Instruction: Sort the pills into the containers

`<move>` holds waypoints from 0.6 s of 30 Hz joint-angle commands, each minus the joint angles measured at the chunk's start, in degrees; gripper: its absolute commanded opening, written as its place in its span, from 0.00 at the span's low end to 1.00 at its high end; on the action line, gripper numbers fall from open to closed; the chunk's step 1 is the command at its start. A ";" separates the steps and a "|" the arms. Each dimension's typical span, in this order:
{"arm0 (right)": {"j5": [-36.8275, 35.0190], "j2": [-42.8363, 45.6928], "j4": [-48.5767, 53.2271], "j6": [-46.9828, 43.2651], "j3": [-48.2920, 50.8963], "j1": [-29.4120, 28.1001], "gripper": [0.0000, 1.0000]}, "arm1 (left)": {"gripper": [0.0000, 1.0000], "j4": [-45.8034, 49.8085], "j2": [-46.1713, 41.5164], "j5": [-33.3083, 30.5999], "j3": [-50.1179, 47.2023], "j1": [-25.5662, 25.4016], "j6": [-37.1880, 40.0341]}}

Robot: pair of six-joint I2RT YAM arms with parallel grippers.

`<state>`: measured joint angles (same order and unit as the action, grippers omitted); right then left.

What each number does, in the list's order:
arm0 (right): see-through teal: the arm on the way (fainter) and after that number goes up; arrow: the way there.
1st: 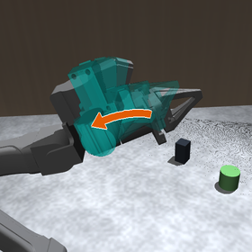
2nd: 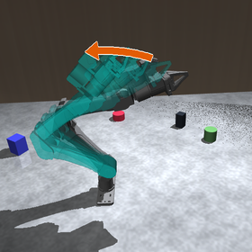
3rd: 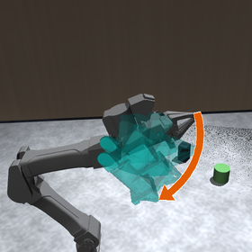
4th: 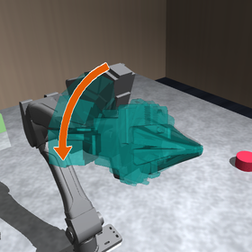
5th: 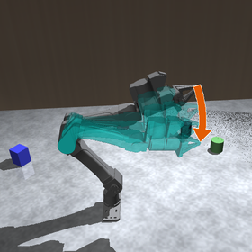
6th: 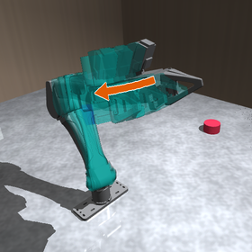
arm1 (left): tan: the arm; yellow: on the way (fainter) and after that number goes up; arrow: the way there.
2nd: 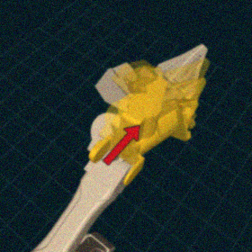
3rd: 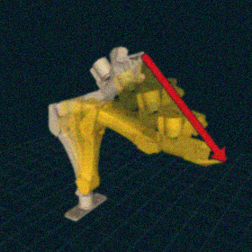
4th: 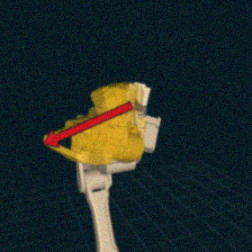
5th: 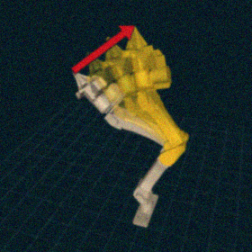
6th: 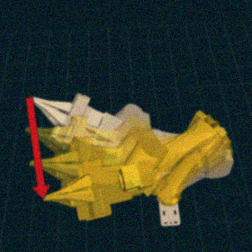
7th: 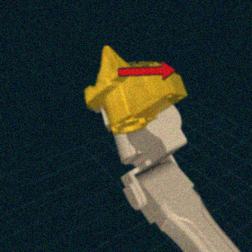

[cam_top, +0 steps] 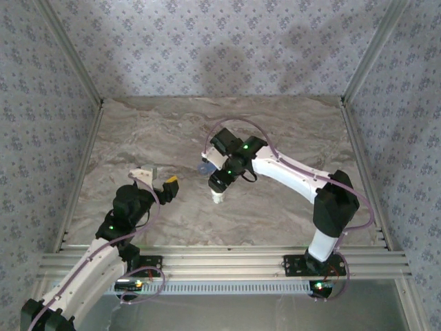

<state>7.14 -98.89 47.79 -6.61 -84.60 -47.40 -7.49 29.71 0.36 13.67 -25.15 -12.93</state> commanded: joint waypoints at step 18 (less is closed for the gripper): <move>5.31 -7.89 0.17 -6.18 1.16 -0.36 0.56 | 0.84 -0.51 0.16 0.40 0.12 0.19 0.62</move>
<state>10.41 -106.08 47.13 -9.72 -84.14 -48.07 -7.49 29.76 0.36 13.67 -25.15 -12.93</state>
